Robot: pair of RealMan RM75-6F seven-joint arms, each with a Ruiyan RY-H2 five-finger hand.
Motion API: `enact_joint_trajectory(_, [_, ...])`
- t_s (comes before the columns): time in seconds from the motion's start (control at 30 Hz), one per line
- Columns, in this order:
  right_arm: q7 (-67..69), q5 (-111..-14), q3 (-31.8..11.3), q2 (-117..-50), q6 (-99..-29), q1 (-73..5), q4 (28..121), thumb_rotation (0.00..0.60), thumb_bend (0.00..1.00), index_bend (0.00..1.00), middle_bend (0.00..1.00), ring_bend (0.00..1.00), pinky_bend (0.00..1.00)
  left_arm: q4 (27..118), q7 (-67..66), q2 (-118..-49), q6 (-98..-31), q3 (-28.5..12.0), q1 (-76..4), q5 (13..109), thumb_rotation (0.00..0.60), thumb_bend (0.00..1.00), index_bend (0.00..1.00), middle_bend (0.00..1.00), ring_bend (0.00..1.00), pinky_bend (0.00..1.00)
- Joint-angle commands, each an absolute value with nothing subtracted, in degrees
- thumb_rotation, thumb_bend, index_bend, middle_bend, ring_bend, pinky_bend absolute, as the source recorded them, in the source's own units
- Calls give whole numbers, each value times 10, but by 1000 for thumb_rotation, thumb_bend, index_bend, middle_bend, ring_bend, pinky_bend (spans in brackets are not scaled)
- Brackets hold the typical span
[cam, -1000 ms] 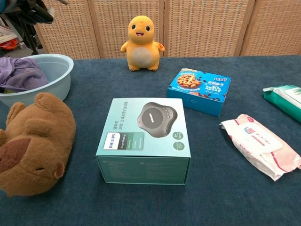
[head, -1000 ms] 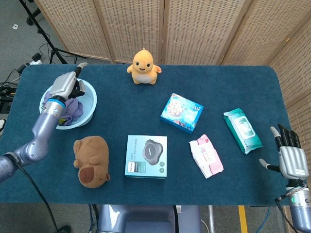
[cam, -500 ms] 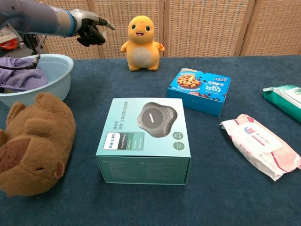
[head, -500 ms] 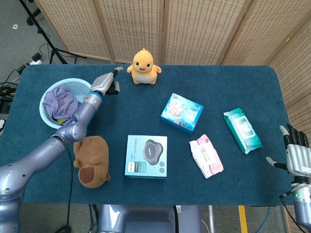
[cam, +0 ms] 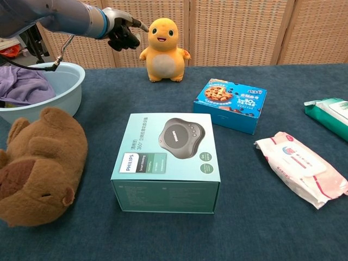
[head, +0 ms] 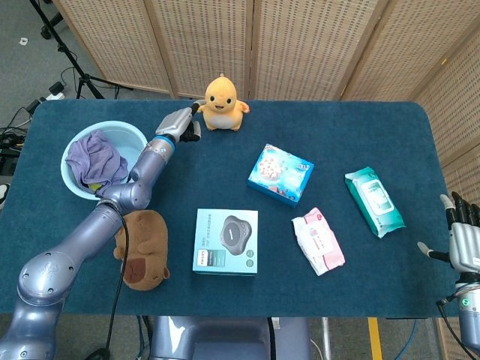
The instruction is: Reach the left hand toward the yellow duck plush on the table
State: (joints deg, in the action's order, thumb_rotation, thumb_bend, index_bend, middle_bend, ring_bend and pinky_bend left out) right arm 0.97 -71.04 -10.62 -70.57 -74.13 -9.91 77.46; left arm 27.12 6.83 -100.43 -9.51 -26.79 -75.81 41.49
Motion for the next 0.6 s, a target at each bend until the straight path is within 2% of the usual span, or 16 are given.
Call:
enact_joint_trajectory(0.03, [9,-710,-106,-706,-742,-99,775,600,0,0,0,0,0,267,80,-1009,-91,-270,-763,428,600,978,0,1000,1000,1000])
enact_joint_trajectory(0.6, [10,-705,-109,-701,-741,-98,780,600,0,0,0,0,0,255,124,-1017,-100,-269,-763,468,600,980,0,1000,1000,1000])
